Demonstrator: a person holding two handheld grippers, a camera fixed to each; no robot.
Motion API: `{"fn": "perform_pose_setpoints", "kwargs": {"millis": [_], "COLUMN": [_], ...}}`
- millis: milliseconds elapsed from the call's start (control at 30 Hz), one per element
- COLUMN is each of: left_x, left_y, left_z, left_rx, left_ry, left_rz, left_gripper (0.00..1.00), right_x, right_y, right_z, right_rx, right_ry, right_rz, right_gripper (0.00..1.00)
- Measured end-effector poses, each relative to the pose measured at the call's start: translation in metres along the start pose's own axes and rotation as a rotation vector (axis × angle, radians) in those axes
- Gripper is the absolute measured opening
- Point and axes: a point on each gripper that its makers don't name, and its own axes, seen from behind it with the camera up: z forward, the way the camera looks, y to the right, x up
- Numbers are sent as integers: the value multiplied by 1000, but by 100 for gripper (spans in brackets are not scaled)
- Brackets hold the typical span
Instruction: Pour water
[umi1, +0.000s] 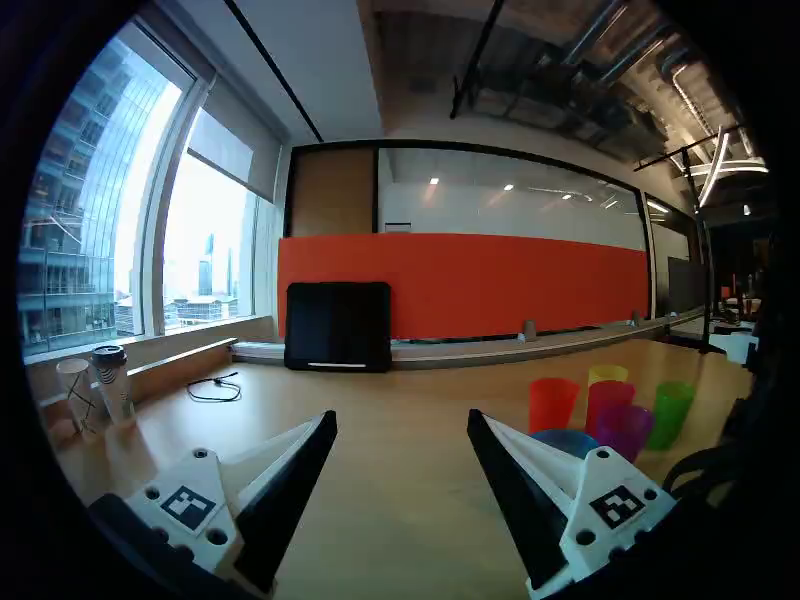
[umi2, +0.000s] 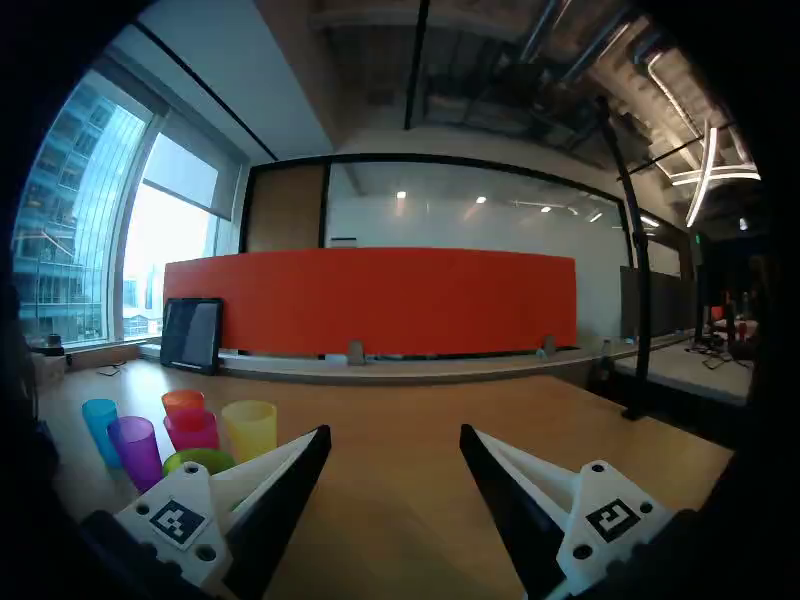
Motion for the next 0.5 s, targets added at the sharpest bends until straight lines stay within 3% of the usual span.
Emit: {"fn": "perform_pose_setpoints", "kwargs": {"millis": [500], "left_x": [0], "left_y": [-2], "left_z": [0], "left_rx": [0], "left_ry": [0], "left_rz": [0], "left_gripper": [97], "right_x": [0], "right_y": [0], "right_z": [-1], "right_rx": [0], "right_ry": [-2], "right_rz": [0], "right_gripper": [100]}}
